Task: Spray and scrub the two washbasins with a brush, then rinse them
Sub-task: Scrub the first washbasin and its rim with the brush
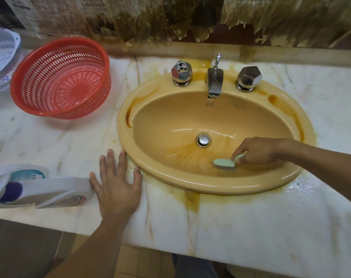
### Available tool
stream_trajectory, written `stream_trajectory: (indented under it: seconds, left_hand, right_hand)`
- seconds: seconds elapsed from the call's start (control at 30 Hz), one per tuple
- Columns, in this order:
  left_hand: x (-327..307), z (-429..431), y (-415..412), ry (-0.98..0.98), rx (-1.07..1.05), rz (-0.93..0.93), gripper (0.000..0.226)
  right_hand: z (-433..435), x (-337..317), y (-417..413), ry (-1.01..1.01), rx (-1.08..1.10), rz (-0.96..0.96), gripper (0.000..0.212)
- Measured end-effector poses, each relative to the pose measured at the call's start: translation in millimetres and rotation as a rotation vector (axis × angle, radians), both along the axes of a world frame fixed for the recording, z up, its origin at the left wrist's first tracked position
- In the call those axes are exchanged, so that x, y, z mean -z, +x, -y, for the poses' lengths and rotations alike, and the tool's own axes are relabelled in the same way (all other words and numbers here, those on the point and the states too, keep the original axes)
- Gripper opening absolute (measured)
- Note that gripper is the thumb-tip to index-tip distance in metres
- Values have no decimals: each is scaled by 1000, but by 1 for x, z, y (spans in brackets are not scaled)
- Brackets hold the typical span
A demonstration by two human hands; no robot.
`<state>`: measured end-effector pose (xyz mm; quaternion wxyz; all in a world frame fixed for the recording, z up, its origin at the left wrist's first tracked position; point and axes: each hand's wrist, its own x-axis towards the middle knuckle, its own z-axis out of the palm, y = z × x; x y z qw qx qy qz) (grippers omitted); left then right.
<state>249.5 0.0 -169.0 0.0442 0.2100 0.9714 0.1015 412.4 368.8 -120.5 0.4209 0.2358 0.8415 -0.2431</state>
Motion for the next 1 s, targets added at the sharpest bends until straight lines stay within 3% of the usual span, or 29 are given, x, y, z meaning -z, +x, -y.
stream_trajectory:
  seconds: [0.07,0.2,0.3,0.43,0.5,0.6,0.63,0.77,0.9,1.0]
  left_hand:
    - [-1,0,0,8,-1,-2,68]
    - [0,-2,0,13,-3,-7,67]
    - [-1,-1,0,16,-5,-7,67]
    - [-1,-2,0,10,-7,-3,68]
    - [-1,-2,0,10,-8,2,67]
    - [-1,-1,0,11,-4,5,66]
    - [-2,-1,0,10,-5,5,66]
    - [-1,-1,0,5,-6,3,68]
    - [-1,-1,-1,15,-7,0,68]
    - [-2,-1,0,18,-3,0,68]
  right_hand:
    - [4,4,1,111,-5,-66,26]
    - [12,1,2,-214,168,-19,19]
    - [15,3,-3,-128,135,-72,19]
    - [7,-24,-2,-300,227,62,21]
    - [-12,-47,1,-170,106,162,19]
    - [-38,-62,15,329,-232,179,18]
    - [-43,-62,20,405,-252,150,18]
    - [-38,-67,33,99,-58,194,20]
    - [-32,-59,35,301,-147,85,23]
    - [-18,-57,29,120,-73,147,22]
